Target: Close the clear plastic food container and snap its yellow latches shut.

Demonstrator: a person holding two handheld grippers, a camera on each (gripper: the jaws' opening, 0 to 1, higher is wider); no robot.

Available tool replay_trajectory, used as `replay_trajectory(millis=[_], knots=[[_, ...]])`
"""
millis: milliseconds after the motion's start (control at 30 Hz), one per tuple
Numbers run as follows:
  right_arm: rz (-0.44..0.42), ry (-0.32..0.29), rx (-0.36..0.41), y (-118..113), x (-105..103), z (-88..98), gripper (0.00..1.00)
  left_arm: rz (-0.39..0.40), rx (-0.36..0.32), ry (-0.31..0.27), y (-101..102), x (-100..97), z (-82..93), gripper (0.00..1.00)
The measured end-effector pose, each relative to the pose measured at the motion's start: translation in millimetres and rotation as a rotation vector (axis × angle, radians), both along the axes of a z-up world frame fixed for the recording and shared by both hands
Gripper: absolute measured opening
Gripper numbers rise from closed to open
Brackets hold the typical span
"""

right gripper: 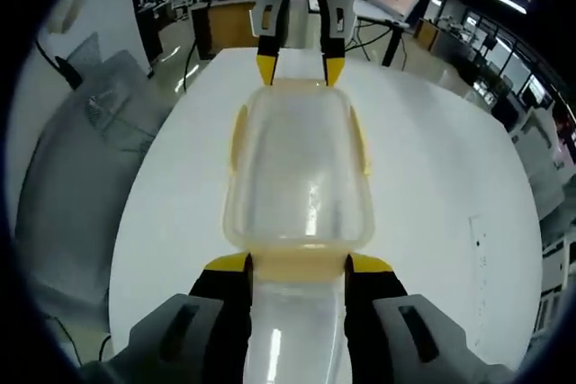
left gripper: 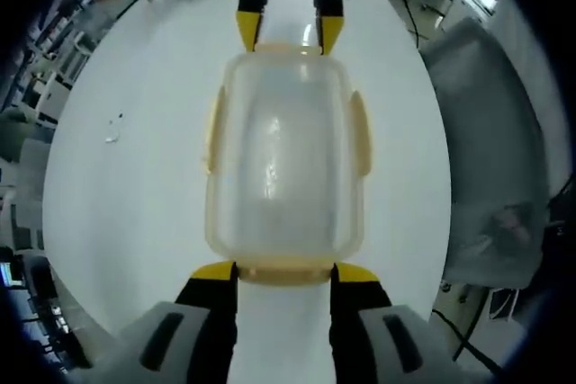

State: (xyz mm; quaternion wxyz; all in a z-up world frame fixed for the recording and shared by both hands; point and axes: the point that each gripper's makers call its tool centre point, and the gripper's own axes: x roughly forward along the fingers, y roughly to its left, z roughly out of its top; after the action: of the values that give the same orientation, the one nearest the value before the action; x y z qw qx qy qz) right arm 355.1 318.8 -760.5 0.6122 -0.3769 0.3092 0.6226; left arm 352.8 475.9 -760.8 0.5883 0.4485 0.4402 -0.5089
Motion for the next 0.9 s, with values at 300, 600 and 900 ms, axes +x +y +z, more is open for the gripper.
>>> replay_trajectory(millis=[300, 600, 900], knots=[[-0.04, -0.013, -0.044, -56, -1, 1.7, 0.37, -0.031, -0.055, -0.008, -57, 3.0, 2.3, 0.34], [-0.068, -0.023, -0.089, -112, 5, -0.4, 0.37, -0.051, -0.104, -0.003, -113, 9.4, -1.6, 0.34], [-0.105, -0.011, -0.121, -166, 6, -8.0, 0.37, -0.084, -0.103, 0.008, -164, 15.7, -10.5, 0.34]])
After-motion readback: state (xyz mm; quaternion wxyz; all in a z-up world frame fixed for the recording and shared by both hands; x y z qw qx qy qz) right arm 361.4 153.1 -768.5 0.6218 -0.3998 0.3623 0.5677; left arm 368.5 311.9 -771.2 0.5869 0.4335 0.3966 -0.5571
